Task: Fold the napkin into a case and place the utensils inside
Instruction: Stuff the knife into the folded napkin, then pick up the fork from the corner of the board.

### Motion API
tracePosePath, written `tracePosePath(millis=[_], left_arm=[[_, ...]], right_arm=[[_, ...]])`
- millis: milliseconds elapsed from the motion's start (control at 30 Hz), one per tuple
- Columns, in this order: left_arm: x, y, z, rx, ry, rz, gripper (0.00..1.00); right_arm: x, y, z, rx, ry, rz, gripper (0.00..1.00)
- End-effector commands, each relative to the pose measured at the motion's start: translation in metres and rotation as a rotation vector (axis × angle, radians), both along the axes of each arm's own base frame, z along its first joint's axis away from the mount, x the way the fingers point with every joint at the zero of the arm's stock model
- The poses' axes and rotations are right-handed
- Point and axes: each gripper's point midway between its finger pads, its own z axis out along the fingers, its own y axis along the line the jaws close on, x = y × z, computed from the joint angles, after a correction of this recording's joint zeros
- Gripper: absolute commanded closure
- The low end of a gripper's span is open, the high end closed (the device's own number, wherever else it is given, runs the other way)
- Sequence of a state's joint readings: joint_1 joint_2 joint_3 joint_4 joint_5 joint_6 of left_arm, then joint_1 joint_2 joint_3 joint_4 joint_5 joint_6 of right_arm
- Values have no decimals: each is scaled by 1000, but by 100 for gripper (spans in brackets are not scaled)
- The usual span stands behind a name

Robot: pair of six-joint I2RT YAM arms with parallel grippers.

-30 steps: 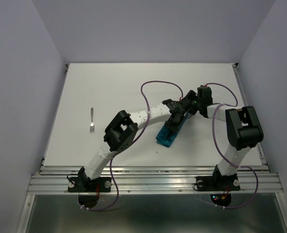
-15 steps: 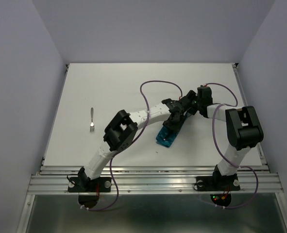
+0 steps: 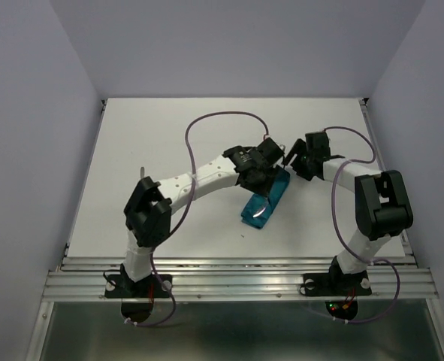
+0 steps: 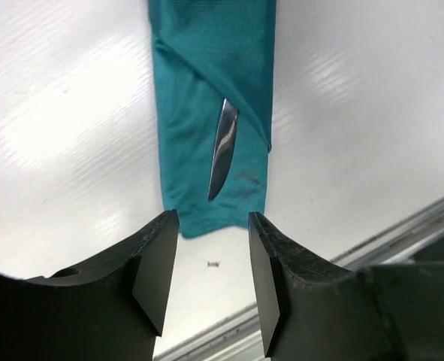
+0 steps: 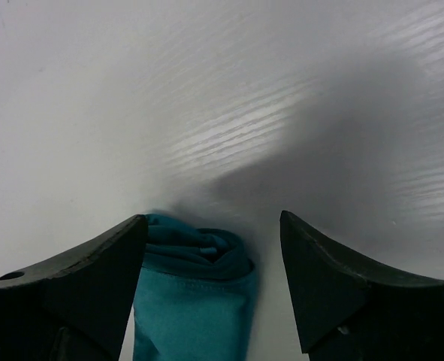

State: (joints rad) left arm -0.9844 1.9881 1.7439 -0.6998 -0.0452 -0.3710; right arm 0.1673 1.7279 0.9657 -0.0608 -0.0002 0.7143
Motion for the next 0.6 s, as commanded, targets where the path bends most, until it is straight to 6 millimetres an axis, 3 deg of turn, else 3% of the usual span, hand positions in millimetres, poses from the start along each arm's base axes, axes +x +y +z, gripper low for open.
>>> tracePosePath(millis=[0, 100, 133, 167, 200, 233, 267, 300, 333, 367, 400, 467, 567], left_arm=[[7, 30, 57, -103, -94, 80, 46], [14, 58, 62, -113, -105, 151, 46], [14, 76, 61, -111, -108, 182, 46], [28, 99, 60, -109, -111, 249, 46], [28, 119, 46, -90, -87, 288, 46], [31, 137, 54, -112, -103, 333, 47], [46, 166, 53, -107, -115, 421, 47], [44, 186, 51, -100, -122, 460, 47], [55, 216, 49, -85, -133, 547, 47], [50, 219, 47, -79, -129, 546, 47], [58, 248, 44, -57, -133, 626, 46], [59, 284, 37, -15, -134, 711, 45], [64, 339, 23, 9, -109, 862, 45]], right_arm=[[5, -22, 33, -120, -35, -66, 23], [6, -25, 54, -127, -82, -74, 23], [6, -24, 59, -124, -95, -69, 23], [6, -23, 64, -129, -105, -53, 23], [7, -22, 77, -123, -128, -47, 23], [6, -19, 83, -110, -140, -28, 23], [5, -10, 89, -106, -159, 7, 23], [3, -2, 100, -93, -184, 38, 23], [-1, 13, 104, -100, -197, 90, 23], [-4, 24, 107, -106, -203, 126, 24], [-9, 34, 109, -116, -202, 157, 24], [-19, 63, 113, -146, -217, 219, 24], [-30, 87, 107, -139, -214, 272, 24]])
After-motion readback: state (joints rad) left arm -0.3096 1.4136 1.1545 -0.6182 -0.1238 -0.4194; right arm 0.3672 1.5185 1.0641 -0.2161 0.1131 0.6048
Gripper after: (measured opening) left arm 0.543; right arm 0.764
